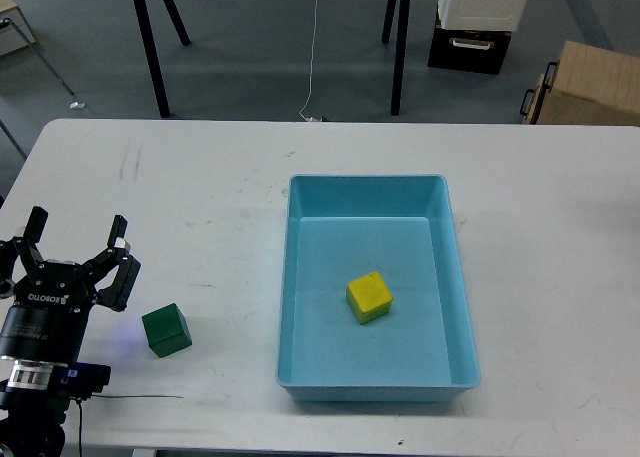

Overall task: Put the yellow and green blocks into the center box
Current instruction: 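Withdraw the right gripper away from the tub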

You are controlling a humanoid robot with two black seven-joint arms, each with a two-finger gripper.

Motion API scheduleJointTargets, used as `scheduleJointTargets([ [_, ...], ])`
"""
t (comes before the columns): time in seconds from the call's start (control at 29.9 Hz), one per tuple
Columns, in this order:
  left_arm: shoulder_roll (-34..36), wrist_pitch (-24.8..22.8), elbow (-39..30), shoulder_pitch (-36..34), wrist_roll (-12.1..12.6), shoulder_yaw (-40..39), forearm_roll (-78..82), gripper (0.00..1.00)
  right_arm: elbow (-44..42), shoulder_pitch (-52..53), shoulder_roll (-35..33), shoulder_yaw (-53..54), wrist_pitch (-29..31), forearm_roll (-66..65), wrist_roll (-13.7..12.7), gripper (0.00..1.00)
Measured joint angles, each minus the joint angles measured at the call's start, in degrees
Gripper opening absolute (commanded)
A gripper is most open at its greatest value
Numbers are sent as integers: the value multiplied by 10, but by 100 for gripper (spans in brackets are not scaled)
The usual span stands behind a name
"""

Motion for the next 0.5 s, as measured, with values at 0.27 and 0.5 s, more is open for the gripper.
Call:
scheduleJointTargets([
  [0.27,0,0,-16,0,0,0,0,100,259,-374,92,189,0,-18,5,99],
  [0.5,0,0,-19,2,-1,0,0,100,392,-521,235,213,0,-78,6,99],
])
